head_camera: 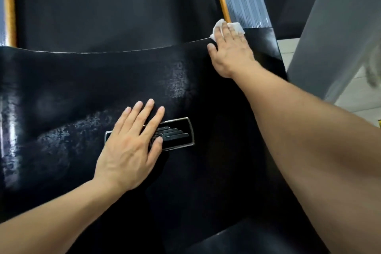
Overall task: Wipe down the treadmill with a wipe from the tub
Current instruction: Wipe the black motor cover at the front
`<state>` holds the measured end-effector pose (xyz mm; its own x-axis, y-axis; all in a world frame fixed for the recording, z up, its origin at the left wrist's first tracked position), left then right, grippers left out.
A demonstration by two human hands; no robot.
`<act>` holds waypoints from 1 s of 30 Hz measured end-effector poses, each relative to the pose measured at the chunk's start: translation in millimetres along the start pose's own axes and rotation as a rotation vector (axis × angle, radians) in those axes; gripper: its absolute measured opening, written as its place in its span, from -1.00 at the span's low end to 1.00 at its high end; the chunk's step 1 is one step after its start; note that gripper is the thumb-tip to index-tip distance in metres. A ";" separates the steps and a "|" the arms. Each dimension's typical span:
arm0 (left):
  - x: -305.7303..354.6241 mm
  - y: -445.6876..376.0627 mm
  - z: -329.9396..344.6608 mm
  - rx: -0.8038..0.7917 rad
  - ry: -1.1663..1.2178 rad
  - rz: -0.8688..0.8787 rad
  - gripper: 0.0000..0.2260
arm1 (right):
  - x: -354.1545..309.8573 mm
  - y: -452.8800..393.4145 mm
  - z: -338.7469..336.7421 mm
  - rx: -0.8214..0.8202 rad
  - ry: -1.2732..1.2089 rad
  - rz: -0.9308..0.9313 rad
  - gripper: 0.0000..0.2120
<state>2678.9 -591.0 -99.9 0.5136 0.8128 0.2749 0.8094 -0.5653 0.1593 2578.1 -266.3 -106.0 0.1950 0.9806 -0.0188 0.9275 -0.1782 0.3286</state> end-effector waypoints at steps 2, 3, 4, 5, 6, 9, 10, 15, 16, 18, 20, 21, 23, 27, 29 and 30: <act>-1.8 -0.6 0.4 -0.003 -0.011 0.000 -0.45 | -1.9 7.6 0.1 0.003 -0.019 -0.006 -0.38; -2.0 -0.4 0.0 -0.009 -0.013 0.000 -0.45 | -3.3 20.4 2.8 0.014 -0.024 0.002 -0.38; -1.8 -0.5 0.0 -0.017 -0.013 0.001 -0.45 | -5.9 37.6 6.3 0.036 -0.019 0.013 -0.38; -1.8 -0.1 -0.5 -0.024 -0.011 0.002 -0.45 | -11.4 58.4 11.3 0.066 -0.014 0.024 -0.38; -1.5 0.2 -1.0 -0.031 -0.006 0.002 -0.45 | -19.3 81.5 17.0 0.096 -0.025 0.037 -0.38; -0.2 0.0 -3.2 -0.028 0.010 0.001 -0.45 | -57.1 151.7 34.2 0.119 -0.168 0.089 -0.34; -0.4 -0.4 -4.0 -0.024 0.014 0.001 -0.45 | -73.1 173.5 39.1 0.136 -0.224 0.113 -0.32; -8.0 5.2 -9.1 -0.039 0.035 0.042 -0.46 | -152.3 259.2 55.8 0.205 -0.307 0.224 -0.36; -14.7 10.7 -11.4 -0.040 0.025 0.034 -0.47 | -169.3 271.6 58.8 0.193 -0.305 0.228 -0.35; -35.1 28.1 -17.9 -0.039 -0.013 -0.010 -0.47 | -206.9 292.6 63.4 0.187 -0.317 0.192 -0.34; -62.3 52.6 -26.8 -0.038 -0.026 -0.049 -0.47 | -248.7 307.2 65.2 0.184 -0.351 0.125 -0.33; -77.1 65.2 -31.5 -0.036 -0.024 -0.067 -0.47 | -269.1 312.1 65.3 0.172 -0.365 0.096 -0.33; -107.0 89.6 -41.1 -0.027 -0.022 -0.120 -0.47 | -307.9 316.8 63.8 0.142 -0.385 0.029 -0.34; -153.4 124.7 -58.2 -0.013 -0.014 -0.213 -0.45 | -369.6 304.4 60.1 0.106 -0.415 -0.163 -0.37; -174.2 133.9 -63.3 -0.017 0.063 -0.274 -0.45 | -391.2 287.3 57.5 0.118 -0.419 -0.244 -0.38; -185.5 137.5 -65.2 -0.018 0.122 -0.303 -0.45 | -400.2 274.7 56.2 0.131 -0.414 -0.265 -0.38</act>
<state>2676.4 -828.6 -67.1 0.2108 0.9222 0.3242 0.9145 -0.3032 0.2679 2772.8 -712.3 -61.3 0.0331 0.8839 -0.4665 0.9893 0.0375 0.1413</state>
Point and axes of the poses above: each hand's wrist, its own y-axis away from the middle knuckle, its own z-axis out of the palm, x = y × z, the point moved 3 cm from there along -y, towards the middle knuckle, and after that the axes turned 10 degrees about -z, right-handed, at the moved point
